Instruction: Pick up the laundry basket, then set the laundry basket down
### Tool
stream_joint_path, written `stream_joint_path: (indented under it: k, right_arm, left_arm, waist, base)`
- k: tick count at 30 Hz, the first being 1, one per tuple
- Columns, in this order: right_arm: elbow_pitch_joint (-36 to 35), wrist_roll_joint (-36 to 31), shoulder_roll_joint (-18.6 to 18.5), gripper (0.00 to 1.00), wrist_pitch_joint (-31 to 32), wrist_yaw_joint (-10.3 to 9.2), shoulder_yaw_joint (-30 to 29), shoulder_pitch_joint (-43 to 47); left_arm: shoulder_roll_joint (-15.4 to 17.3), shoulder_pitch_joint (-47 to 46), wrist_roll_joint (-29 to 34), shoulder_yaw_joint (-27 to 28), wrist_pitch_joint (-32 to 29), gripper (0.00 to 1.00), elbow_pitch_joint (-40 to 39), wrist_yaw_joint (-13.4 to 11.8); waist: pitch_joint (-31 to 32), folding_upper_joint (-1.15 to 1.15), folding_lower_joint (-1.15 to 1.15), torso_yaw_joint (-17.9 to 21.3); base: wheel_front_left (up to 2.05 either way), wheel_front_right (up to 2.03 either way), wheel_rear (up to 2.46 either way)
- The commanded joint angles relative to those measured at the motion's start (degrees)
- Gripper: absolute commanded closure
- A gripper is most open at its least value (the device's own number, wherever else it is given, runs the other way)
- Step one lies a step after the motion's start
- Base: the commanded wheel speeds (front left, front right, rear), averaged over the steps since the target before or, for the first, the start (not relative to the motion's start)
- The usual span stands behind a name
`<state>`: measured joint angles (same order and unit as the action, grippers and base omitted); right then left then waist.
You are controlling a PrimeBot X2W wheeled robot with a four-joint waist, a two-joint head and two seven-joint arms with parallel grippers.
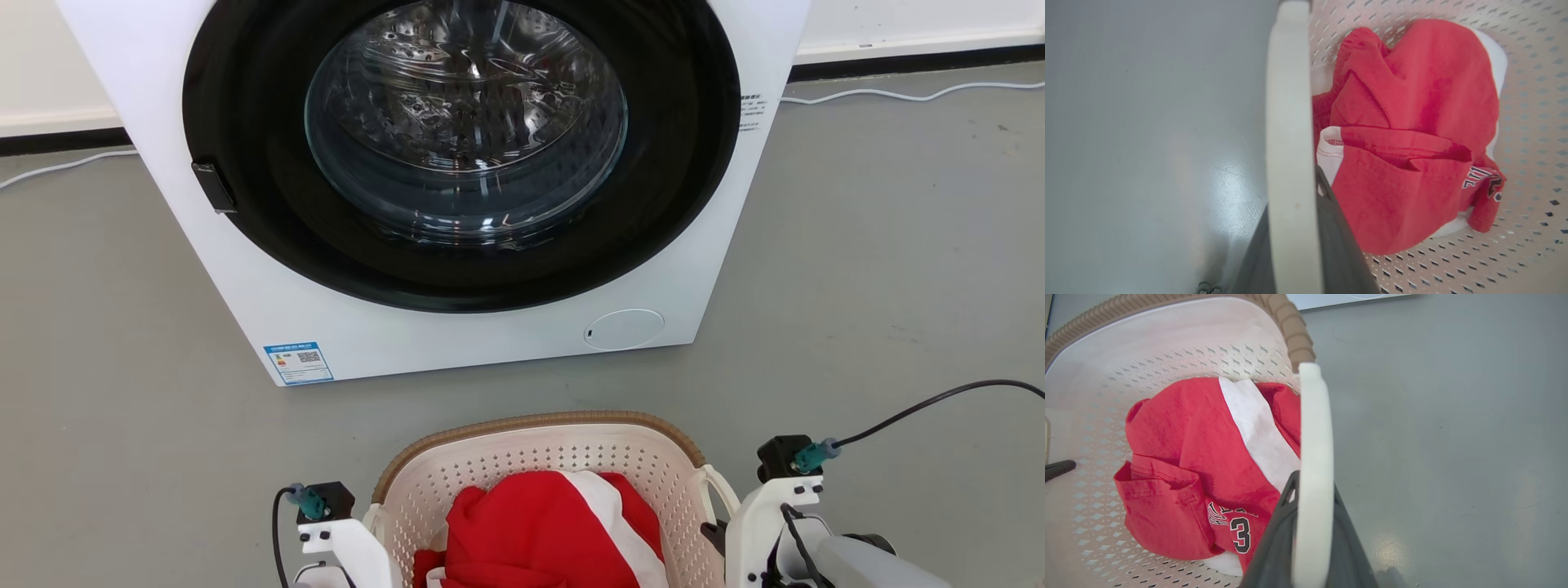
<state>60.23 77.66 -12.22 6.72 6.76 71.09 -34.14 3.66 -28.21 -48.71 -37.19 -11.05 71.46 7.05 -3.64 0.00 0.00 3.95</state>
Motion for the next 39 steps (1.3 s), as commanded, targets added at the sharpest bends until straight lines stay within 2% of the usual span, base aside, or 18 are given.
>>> stream_joint_path:
  k: [1, 28, 39]
  right_arm:
    - [-0.9, 0.2, 0.0, 1.0, -0.9, 0.73, 0.5, -0.7]
    - [-0.9, 1.3, 0.1, 1.0, -2.0, 0.73, 1.7, -1.5]
    - [-1.7, 1.0, -0.4, 1.0, -4.6, 0.73, 1.9, -3.0]
  left_arm:
    - [0.7, -1.6, -0.2, 1.0, 0.7, 1.0, -1.0, 0.4]
    - [1.2, -2.5, -4.2, -2.9, 2.1, 1.0, -0.2, 0.4]
    - [2.2, -4.9, -4.5, -3.7, 7.0, 1.0, -0.1, 0.4]
  waist:
    - [0.0, 0.0, 0.0, 0.0]
    - [-1.2, 0.0, 0.0, 0.3]
    - [-6.1, 0.0, 0.0, 0.1]
  base:
    - [0.0, 0.0, 0.0]
    - [0.0, 0.0, 0.0]
    - [0.0, 0.0, 0.0]
